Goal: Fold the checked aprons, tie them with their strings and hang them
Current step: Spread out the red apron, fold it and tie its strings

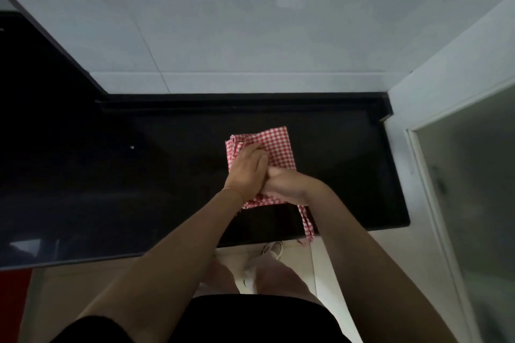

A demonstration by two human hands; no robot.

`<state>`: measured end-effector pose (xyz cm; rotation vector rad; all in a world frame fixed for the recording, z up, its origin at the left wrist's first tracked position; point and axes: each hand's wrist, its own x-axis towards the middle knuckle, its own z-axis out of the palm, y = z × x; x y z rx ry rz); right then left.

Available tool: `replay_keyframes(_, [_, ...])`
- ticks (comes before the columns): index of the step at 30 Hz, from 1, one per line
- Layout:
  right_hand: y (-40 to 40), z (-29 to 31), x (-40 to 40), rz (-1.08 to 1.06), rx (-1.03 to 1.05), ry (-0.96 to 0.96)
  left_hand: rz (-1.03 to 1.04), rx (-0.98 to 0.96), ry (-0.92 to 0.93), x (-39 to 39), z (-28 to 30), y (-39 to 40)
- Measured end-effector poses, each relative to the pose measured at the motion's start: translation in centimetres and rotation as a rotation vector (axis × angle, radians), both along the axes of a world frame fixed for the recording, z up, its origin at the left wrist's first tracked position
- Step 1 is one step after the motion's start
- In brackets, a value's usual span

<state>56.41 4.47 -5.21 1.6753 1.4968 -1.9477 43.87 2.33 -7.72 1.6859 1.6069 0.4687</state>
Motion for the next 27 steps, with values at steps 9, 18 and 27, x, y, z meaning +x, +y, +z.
replay_keyframes(9, [-1.4,-6.2,1.0,0.339,1.233,-0.333,-0.305,0.132,0.629,-0.2,-5.4,-1.8])
replay_keyframes(18, [-0.1,-8.9,3.6,0.339,1.02,-0.464,-0.214,0.076,0.582,-2.1,-5.8,-1.9])
replay_keyframes(27, [-0.3,-6.4,4.4,0.063,0.883,-0.525,-0.19,-0.043,0.621,-1.8,-5.0,-1.3])
